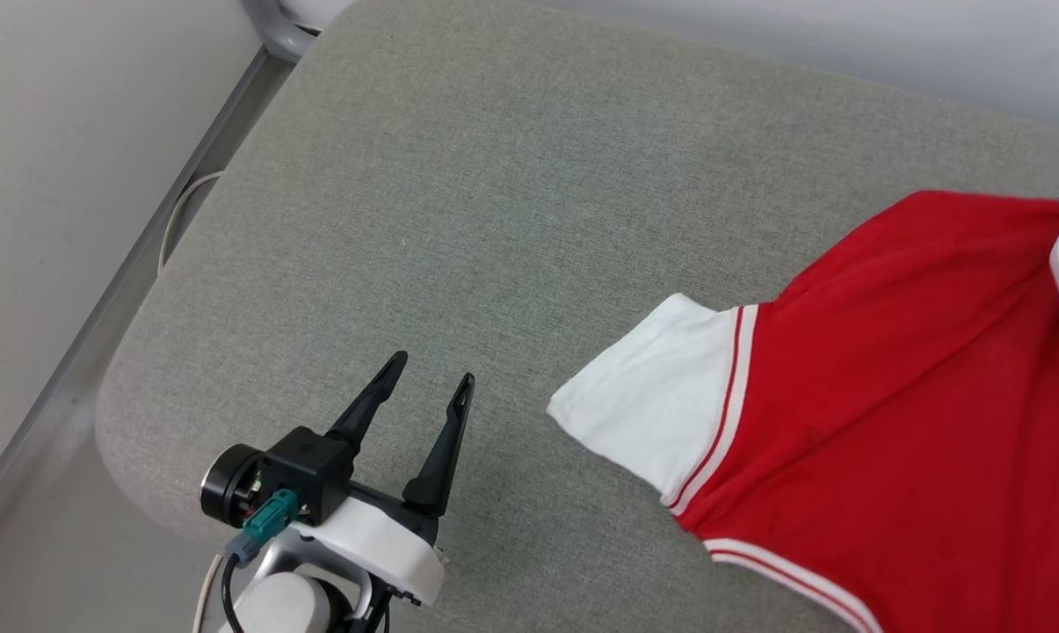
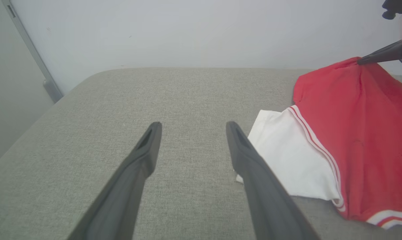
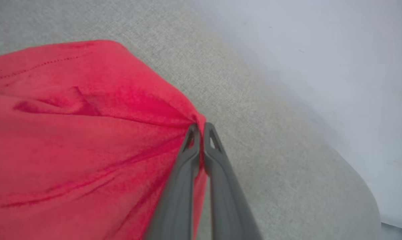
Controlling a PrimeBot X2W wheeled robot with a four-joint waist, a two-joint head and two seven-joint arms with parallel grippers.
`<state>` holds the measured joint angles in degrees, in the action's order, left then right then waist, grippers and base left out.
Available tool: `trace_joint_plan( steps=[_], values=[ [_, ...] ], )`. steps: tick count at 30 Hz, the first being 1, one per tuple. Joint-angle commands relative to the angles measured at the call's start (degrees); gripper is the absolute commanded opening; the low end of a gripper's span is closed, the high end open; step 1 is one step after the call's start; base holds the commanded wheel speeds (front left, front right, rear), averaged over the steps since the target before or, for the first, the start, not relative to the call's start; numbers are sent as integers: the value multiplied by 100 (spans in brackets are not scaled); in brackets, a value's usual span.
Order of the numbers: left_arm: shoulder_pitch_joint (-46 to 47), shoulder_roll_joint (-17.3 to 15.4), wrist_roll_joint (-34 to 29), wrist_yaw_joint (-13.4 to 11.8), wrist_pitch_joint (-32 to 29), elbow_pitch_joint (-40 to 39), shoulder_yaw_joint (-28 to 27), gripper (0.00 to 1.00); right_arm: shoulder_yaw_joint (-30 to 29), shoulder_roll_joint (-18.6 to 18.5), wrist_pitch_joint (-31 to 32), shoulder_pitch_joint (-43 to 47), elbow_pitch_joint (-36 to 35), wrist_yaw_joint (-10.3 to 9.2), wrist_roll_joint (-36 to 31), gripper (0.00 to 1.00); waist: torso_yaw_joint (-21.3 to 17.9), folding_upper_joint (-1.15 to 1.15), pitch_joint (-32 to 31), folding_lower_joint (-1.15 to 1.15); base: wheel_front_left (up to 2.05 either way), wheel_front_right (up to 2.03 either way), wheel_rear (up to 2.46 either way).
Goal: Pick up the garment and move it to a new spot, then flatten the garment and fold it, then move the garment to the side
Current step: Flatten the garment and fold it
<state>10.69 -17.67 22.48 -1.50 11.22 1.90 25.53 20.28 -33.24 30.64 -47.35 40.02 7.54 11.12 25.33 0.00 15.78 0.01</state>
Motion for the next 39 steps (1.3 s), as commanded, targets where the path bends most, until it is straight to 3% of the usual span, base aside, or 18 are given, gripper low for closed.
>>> trace_joint_plan(
  steps=[1,6,7,8,15,24,34,39],
  values=[
    [70,13,16,36,39,23,21,100,-65,-21,-191,-231,153,-10,-218,0,8,0,29,-1,0,0,0],
    [149,33,36,59,67,99,53,100,-78,96,-708,-664,566,-10,-674,0,-2,0,102,-1,0,0,0],
    [155,38,29,62,66,118,57,100,-36,134,-787,-711,661,-10,-749,4,-14,0,102,-1,0,0,0],
    [156,40,31,62,77,140,59,100,-14,183,-886,-776,745,-10,-809,100,-32,0,95,-1,0,0,0],
    [174,27,97,78,124,282,29,100,-145,502,-1595,-825,1165,-10,-911,100,-249,0,-98,-1,0,0,0],
    [-12,-87,322,61,211,356,-192,100,-884,1022,-2876,-338,1105,-10,-527,100,-878,0,-658,-1,0,0,0],
    [-345,-77,585,51,330,375,-478,100,-1427,1588,-3885,1132,-257,-9,-46,100,-1609,0,-1013,-1,0,0,0],
    [-611,-30,674,115,377,583,-578,100,-2134,2108,-4164,2630,-1558,-8,-14,100,-1971,0,-1079,-1,0,0,0]
  ],
)
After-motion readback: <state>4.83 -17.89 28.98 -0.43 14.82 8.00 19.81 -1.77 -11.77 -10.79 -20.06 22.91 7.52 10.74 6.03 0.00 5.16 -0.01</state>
